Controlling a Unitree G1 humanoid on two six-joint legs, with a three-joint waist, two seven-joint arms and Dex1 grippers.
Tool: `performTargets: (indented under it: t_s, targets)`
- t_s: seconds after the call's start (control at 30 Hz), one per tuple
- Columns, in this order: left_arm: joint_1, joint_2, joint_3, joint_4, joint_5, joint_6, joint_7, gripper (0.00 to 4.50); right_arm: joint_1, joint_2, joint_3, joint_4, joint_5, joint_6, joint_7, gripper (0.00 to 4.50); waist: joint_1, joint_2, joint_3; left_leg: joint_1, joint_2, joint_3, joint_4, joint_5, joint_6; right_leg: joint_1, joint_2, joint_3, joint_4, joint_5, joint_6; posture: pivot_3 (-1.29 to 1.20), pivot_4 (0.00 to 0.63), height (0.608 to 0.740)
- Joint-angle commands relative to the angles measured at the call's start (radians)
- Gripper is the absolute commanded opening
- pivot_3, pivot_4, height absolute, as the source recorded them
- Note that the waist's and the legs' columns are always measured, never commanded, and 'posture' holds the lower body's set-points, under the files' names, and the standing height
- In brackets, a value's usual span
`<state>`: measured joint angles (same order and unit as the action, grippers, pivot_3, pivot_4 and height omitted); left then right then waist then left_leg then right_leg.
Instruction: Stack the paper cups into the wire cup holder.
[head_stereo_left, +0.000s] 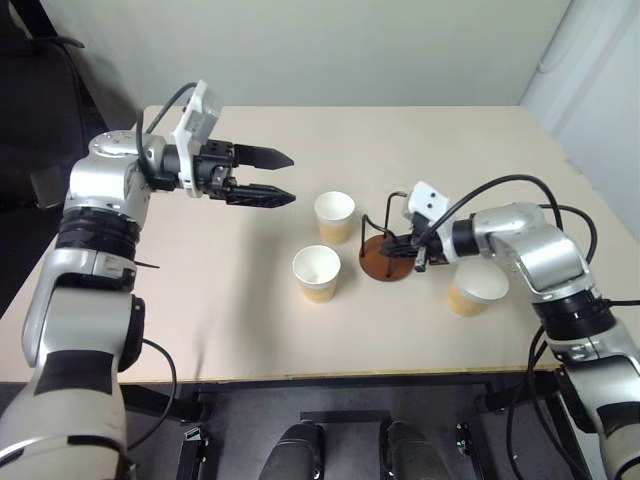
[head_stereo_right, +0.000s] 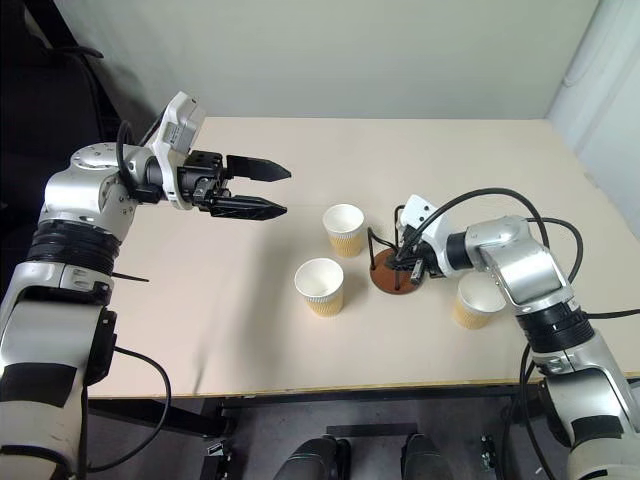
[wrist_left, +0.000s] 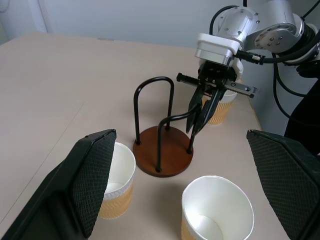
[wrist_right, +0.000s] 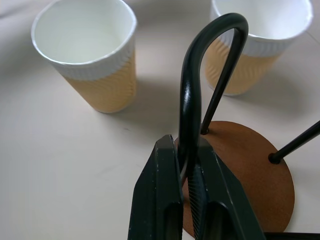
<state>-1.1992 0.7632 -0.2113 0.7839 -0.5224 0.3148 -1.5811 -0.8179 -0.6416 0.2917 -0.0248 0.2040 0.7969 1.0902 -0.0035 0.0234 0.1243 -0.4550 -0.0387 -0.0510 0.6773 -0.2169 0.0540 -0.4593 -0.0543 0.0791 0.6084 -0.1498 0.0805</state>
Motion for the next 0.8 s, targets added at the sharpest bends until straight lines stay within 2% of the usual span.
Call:
performTargets:
  t_s: [0.03, 0.7, 0.8]
  targets:
    - [-0.012, 0.019, 0.013, -0.036, -0.019, 0.004, -0.033, 4.5, -0.017, -0.002, -0.011, -0.031, 0.009, -0.013, 0.002, 0.03, 0.0, 0.0, 0.0, 0.0, 0.0, 0.0, 0.0, 0.0, 0.0, 0.0, 0.0, 0.0, 0.0, 0.0, 0.0, 0.0, 0.15, 0.74]
    - [0.005, 0.037, 0.022, -0.07, -0.025, 0.021, -0.033, 4.5, -0.039, 0.035, 0.035, 0.027, -0.023, -0.064, 0.009, 0.03, -0.001, 0.0, 0.0, 0.0, 0.0, 0.0, 0.0, 0.0, 0.0, 0.0, 0.0, 0.0, 0.0, 0.0, -0.001, 0.0, 0.15, 0.74]
    - [0.006, 0.037, 0.023, -0.072, -0.025, 0.022, -0.033, 4.5, -0.027, 0.024, 0.047, 0.02, -0.029, -0.071, 0.016, 0.75, -0.001, 0.0, 0.0, 0.0, 0.0, 0.0, 0.0, 0.0, 0.0, 0.0, 0.0, 0.0, 0.0, -0.001, -0.001, 0.0, 0.15, 0.74]
